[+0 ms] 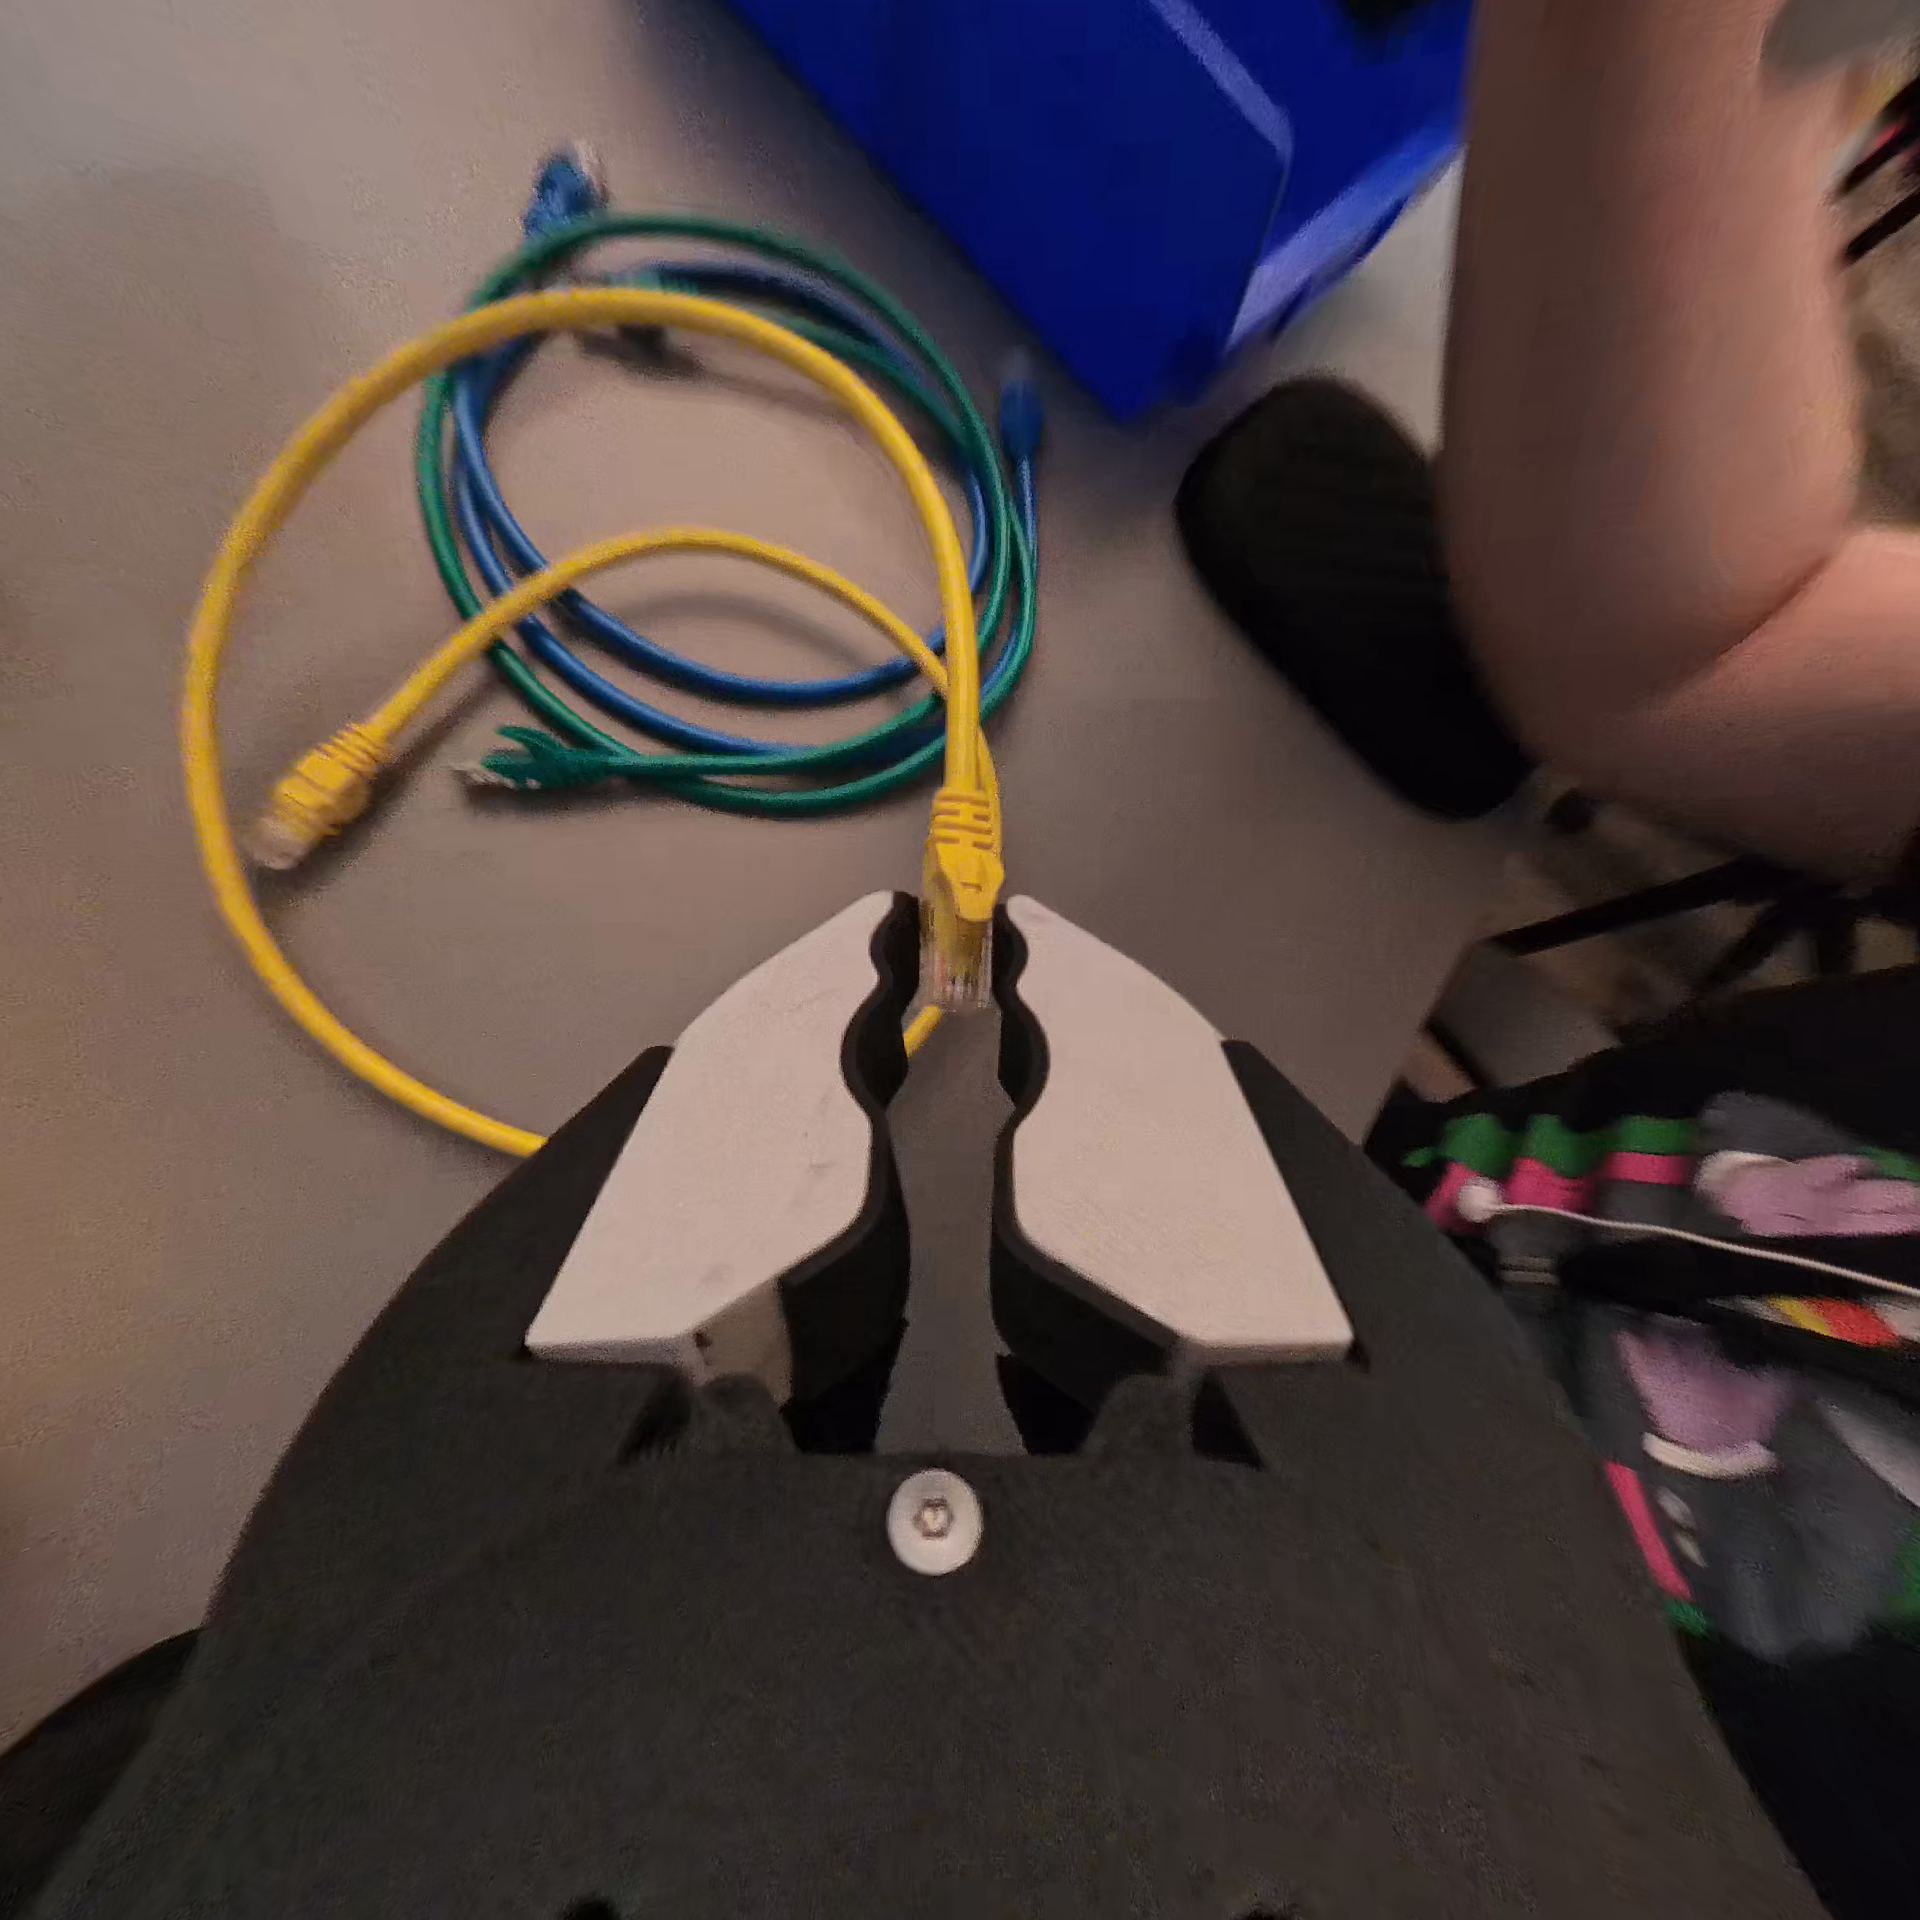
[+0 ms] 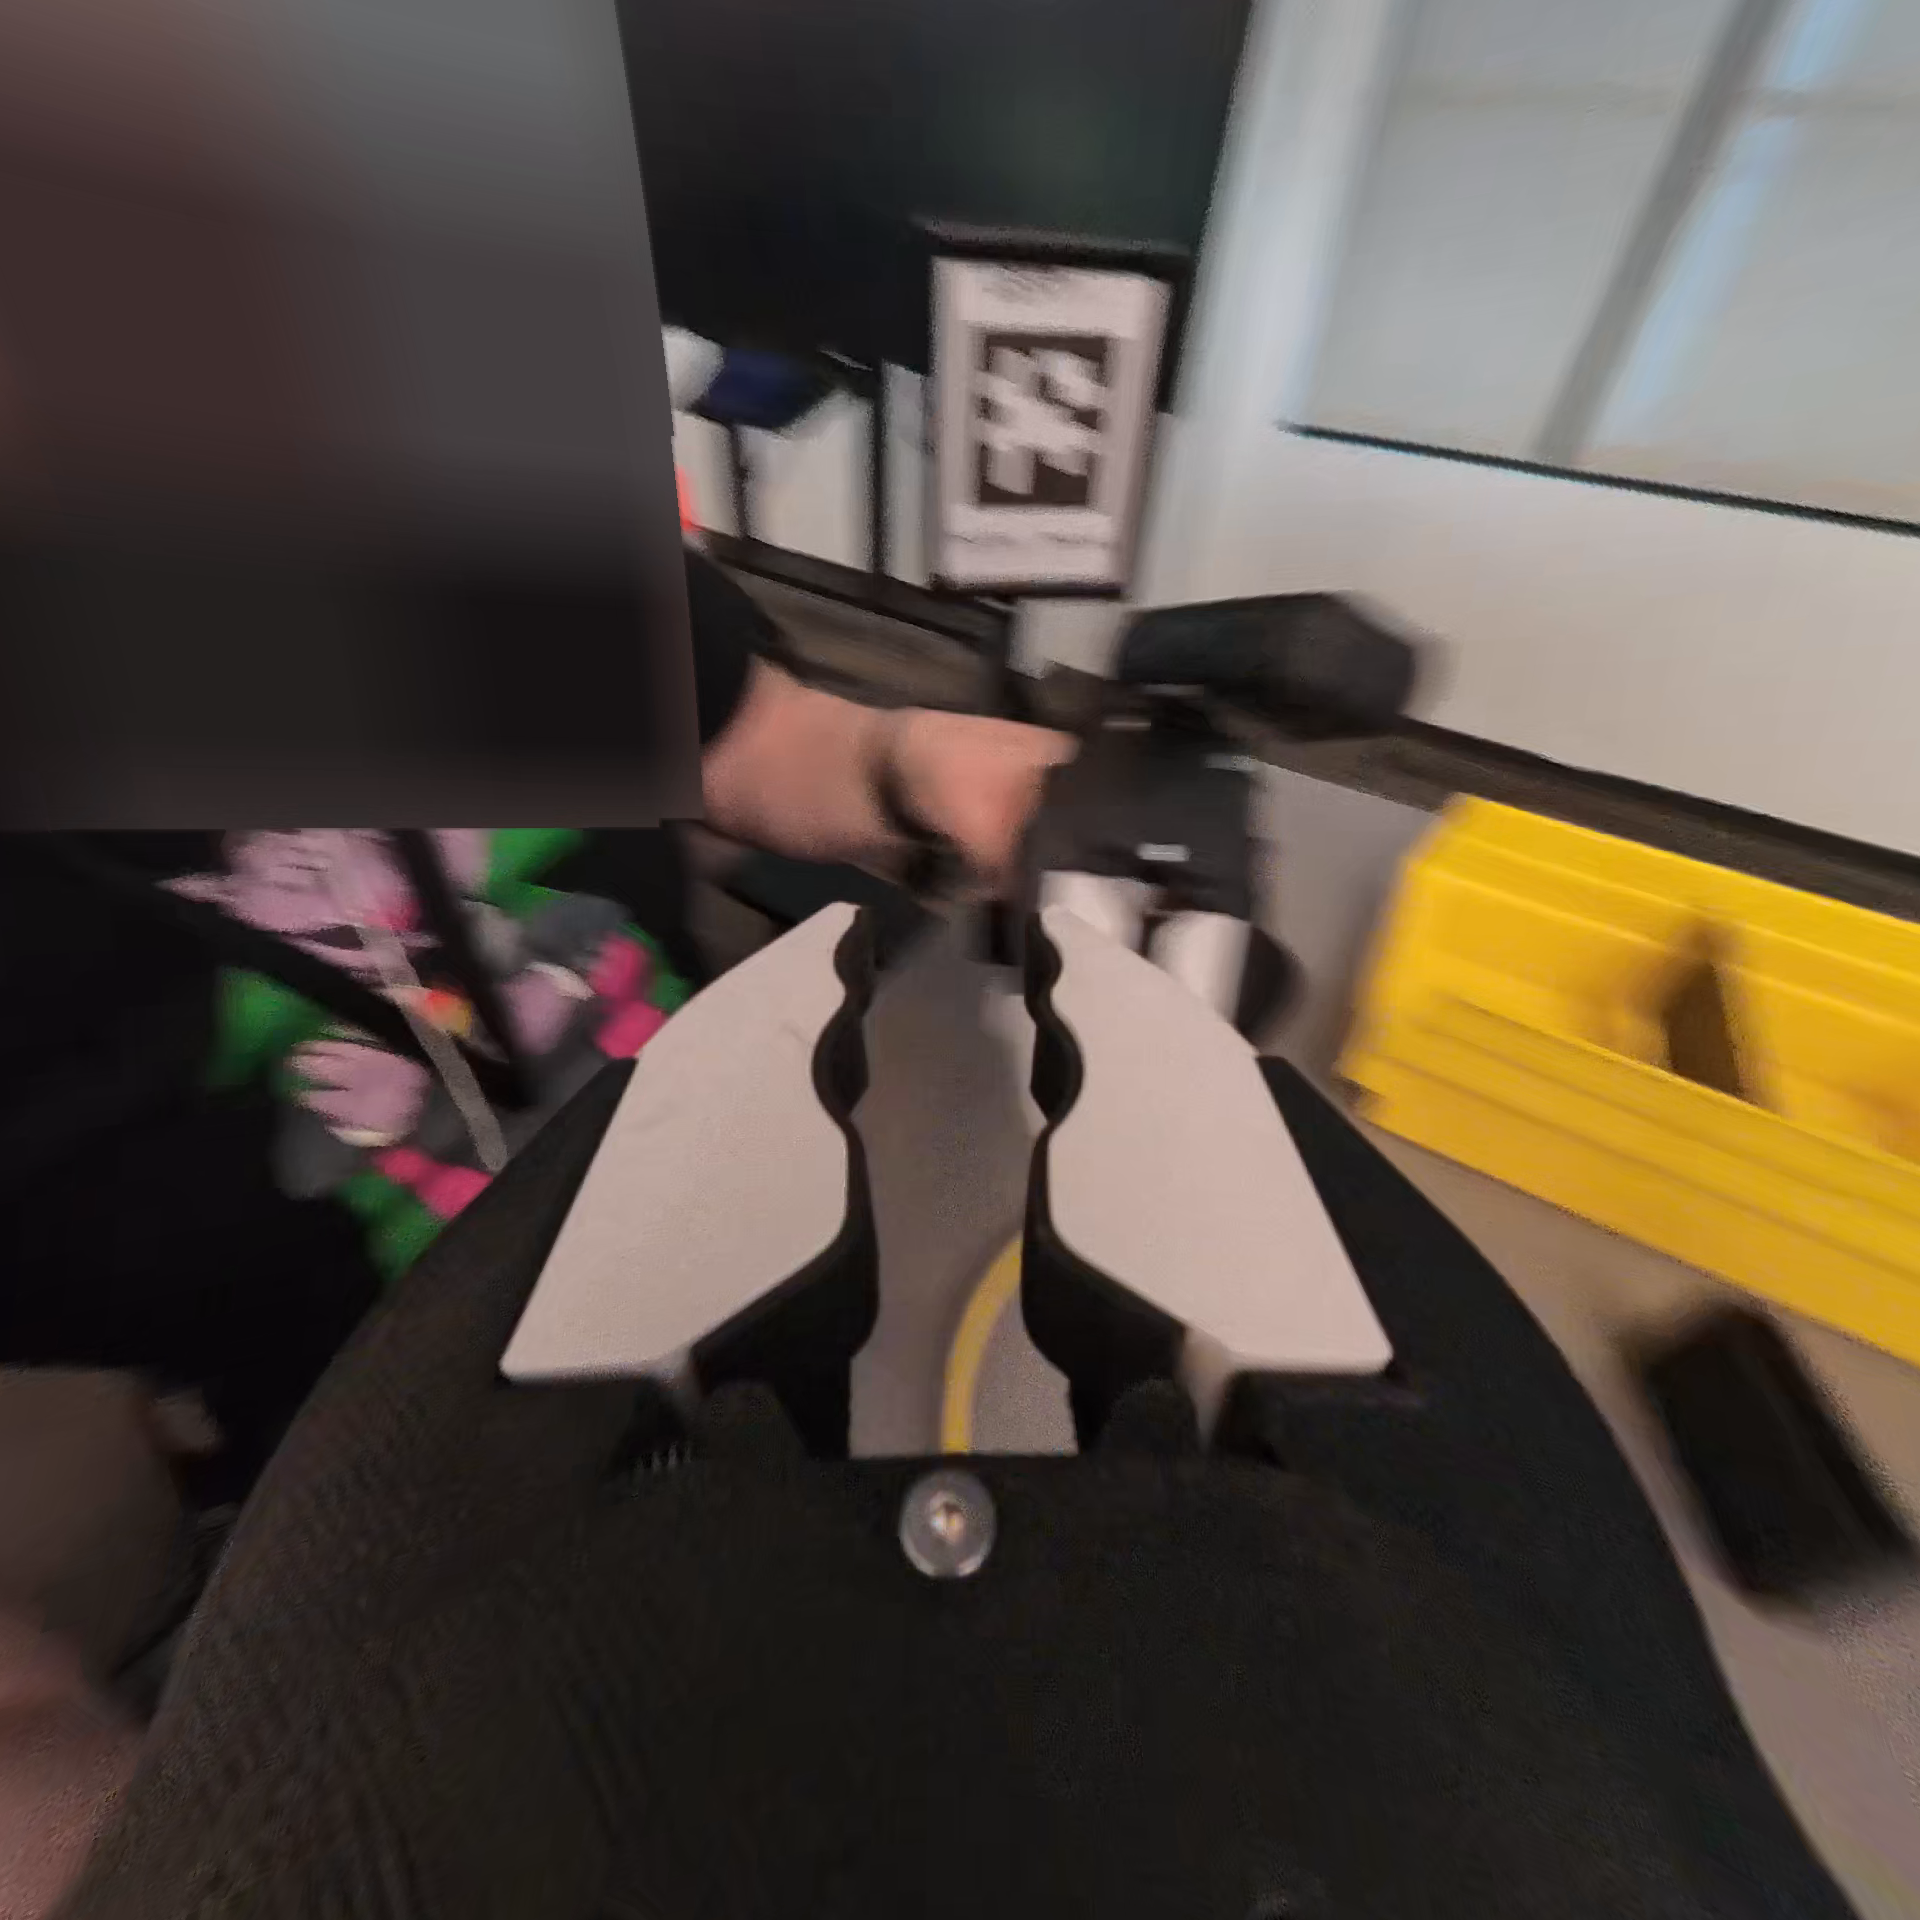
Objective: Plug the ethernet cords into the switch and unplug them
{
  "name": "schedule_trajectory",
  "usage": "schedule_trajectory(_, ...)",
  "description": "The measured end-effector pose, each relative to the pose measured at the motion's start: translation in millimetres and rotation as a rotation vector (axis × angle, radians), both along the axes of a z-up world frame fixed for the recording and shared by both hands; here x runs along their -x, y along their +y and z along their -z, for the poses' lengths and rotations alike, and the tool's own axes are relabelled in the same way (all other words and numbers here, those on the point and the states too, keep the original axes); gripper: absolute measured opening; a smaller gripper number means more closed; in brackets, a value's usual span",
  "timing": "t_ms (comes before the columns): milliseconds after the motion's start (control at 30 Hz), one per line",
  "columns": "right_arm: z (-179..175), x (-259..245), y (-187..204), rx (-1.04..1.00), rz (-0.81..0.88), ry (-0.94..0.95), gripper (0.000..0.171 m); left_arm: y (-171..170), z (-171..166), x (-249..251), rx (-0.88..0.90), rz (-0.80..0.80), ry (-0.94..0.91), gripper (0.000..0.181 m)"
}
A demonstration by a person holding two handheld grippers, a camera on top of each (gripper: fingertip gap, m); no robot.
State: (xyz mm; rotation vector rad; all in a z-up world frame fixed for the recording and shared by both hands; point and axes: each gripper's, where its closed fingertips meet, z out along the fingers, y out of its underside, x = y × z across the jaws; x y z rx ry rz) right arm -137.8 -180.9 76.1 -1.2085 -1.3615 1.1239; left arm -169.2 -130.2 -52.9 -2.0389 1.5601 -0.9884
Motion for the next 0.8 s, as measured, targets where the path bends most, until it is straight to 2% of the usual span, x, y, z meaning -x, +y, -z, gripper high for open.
schedule_trajectory(67,7.9,16.4,-19.8,0.076,-0.179,0.005,0.030,23.6,-27.3,6.6,0.015,-0.045,-0.086,0.012)
schedule_trajectory(133,34.7,36.4,-17.1,0.121,-0.224,-0.077,0.031,40.0,-49.7,15.7,0.039,-0.073,-0.157,0.012)
schedule_trajectory(233,82.4,64.4,13.1,0.191,-0.139,-0.231,0.031,51.7,-76.5,27.7,0.059,-0.096,-0.260,0.011)
schedule_trajectory(333,97.0,87.2,47.6,0.373,-0.032,-0.175,0.035,56.4,-87.2,36.9,0.051,-0.122,-0.297,0.012)
schedule_trajectory(400,95.9,100.5,69.9,0.474,0.039,-0.083,0.042,54.2,-88.9,39.5,0.043,-0.118,-0.299,0.012)
schedule_trajectory(467,84.2,104.8,90.1,0.534,0.104,0.089,0.044,48.4,-91.1,41.0,0.044,-0.099,-0.303,0.011)
schedule_trajectory(567,55.0,87.9,100.2,0.511,0.096,0.381,0.045,40.7,-94.7,43.9,0.027,-0.081,-0.305,0.011)
schedule_trajectory(700,36.7,69.5,87.9,0.401,0.040,0.422,0.040,31.6,-93.9,46.1,0.012,-0.060,-0.292,0.011)
schedule_trajectory(800,34.7,68.3,81.4,0.403,0.004,0.392,0.026,27.3,-94.0,45.1,0.014,-0.046,-0.293,0.011)
